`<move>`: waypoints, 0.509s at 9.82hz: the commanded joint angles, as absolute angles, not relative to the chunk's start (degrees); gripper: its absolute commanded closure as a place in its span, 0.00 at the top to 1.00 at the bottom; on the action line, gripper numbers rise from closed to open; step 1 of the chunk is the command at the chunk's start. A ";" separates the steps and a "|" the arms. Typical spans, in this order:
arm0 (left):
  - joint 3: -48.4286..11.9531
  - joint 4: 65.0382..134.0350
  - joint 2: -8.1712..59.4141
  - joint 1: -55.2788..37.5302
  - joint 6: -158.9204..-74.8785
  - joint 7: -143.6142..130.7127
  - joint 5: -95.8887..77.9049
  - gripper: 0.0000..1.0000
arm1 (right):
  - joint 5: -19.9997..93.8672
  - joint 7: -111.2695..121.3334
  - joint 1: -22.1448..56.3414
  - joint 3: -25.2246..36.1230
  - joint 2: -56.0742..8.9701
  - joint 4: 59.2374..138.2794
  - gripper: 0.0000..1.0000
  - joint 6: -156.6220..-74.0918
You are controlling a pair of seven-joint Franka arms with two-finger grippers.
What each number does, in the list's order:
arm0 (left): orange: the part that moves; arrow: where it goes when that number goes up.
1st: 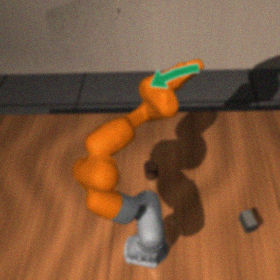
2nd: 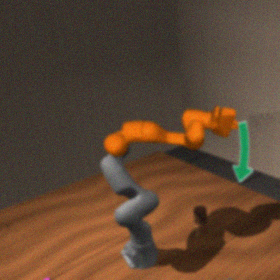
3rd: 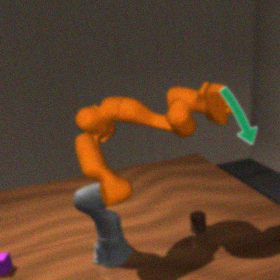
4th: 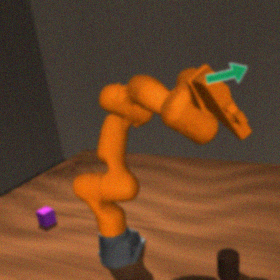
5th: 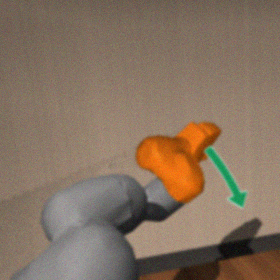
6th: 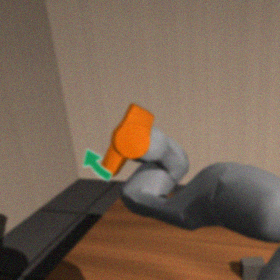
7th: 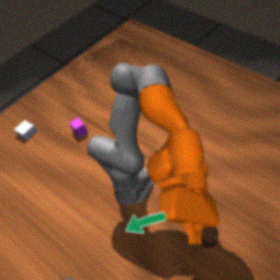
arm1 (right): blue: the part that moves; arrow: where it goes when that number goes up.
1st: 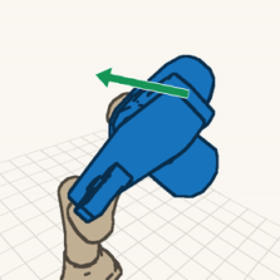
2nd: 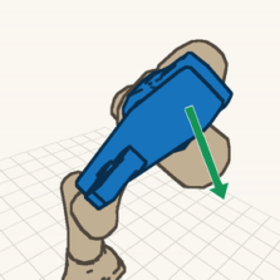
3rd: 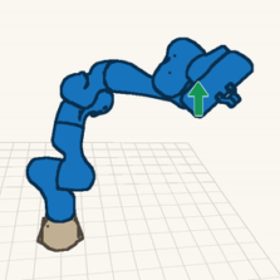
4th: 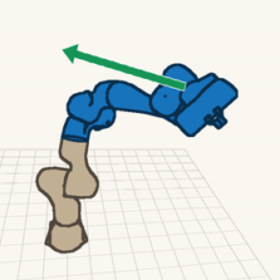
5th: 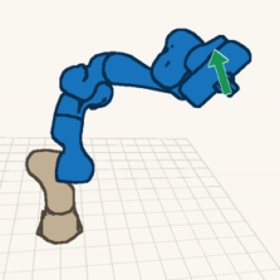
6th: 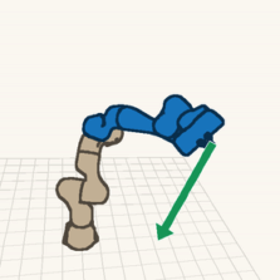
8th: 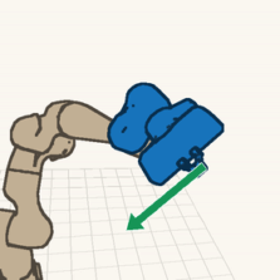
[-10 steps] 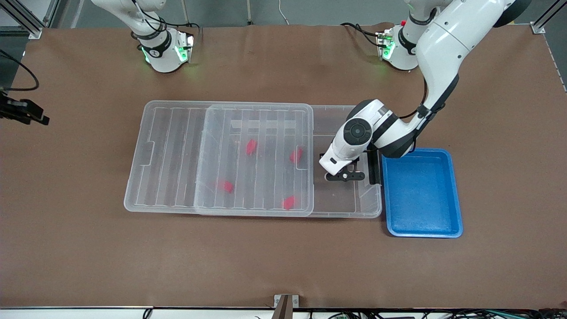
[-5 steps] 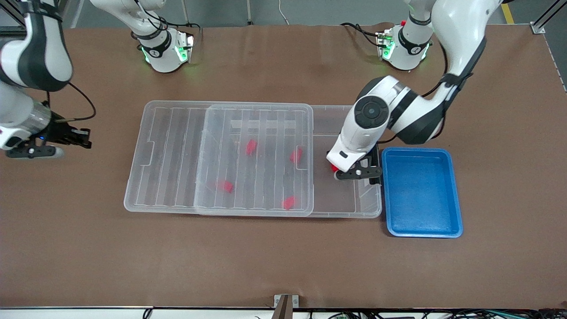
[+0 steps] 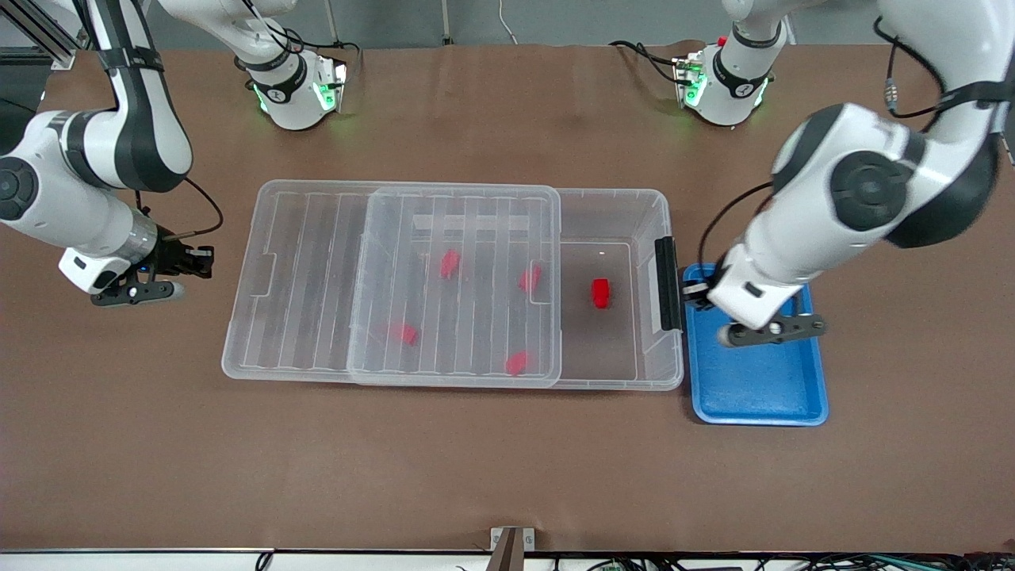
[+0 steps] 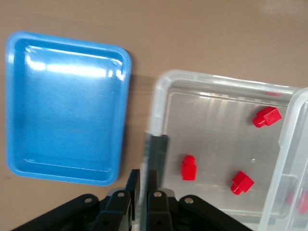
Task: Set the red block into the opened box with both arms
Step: 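Raise the left gripper out of the box and withdraw it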
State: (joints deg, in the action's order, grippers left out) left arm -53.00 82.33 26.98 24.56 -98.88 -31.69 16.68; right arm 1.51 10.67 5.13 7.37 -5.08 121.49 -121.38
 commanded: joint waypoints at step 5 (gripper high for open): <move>-58.36 79.89 22.78 39.98 -86.31 -10.40 16.79 0.79 | 4.82 10.72 6.42 3.43 -6.59 121.99 0.00 -124.63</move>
State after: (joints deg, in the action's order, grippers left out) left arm -58.28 78.08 24.58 38.33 -87.14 -13.28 16.69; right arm 2.66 10.63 6.65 4.20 -6.69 121.55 -123.81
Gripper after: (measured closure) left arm 0.502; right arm 0.991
